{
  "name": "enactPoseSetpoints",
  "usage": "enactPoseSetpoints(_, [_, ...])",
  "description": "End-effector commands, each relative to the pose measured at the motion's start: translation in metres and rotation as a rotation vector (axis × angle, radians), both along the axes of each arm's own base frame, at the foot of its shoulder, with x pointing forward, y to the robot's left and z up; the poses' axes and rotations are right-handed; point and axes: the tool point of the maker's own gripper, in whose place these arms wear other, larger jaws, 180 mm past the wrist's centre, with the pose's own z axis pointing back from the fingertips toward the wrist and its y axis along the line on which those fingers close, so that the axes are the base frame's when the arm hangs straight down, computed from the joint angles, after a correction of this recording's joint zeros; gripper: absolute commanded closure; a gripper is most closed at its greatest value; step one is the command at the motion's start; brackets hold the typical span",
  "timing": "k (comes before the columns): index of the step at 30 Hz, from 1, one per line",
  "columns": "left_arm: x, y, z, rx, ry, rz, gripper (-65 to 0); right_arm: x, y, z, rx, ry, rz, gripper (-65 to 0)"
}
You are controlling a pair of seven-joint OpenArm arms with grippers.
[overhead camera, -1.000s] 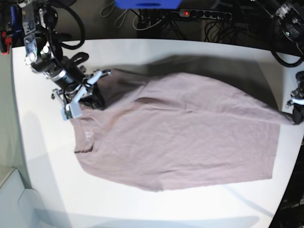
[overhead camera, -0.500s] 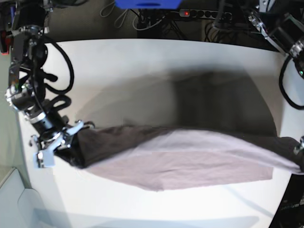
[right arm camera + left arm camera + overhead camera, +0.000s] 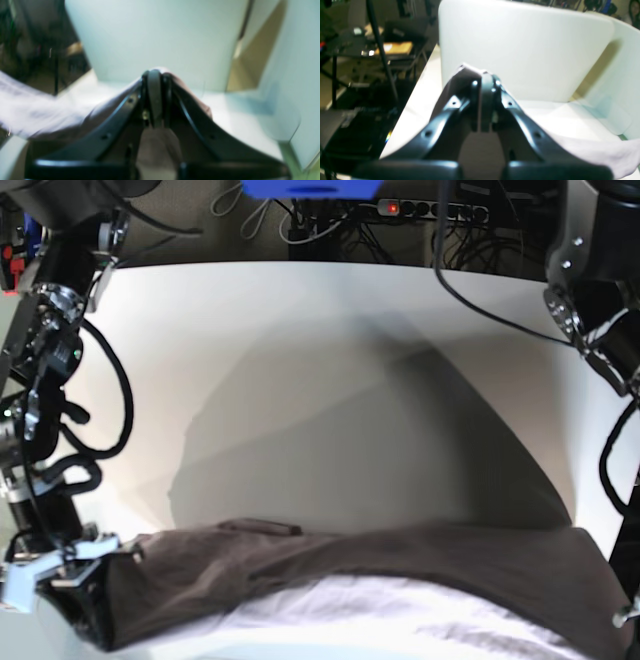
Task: Layout the t-shirt on the table in an organized manner, then fold the t-shirt properly
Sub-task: 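Lift the shirt with both grippers and swing it toward the robot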
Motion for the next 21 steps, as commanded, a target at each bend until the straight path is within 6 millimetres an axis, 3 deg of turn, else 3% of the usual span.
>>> enactPoseSetpoints(1, [-0.006,0.000,0.024,0.013,-0.075,0.000,-0.1,-0.004,-0.008,0.028,0.010,-0.099,-0.021,0.0])
enactPoseSetpoints(8, [-0.026,0.002,0.064,0.108,-0.173,0.029,-0.1,-0.017,-0.043,0.090,0.035,-0.327,-0.113,0.0])
enactPoseSetpoints(14, [-0.040,0.001,0.101,0.150,-0.264,0.045,-0.1,-0.036,-0.048,0.132,0.072,-0.508,-0.081,0.0])
enactPoseSetpoints(18, [-0.040,-0.001,0.100,0.149,-0.266,0.041,-0.1,-0.045,-0.049,0.144,0.112,-0.565,-0.041,0.0])
enactPoseSetpoints(21, [-0.035,0.002,0.082,0.134,-0.220,0.043,-0.1,-0.048,-0.050,0.147,0.122,-0.587,-0.037,0.0])
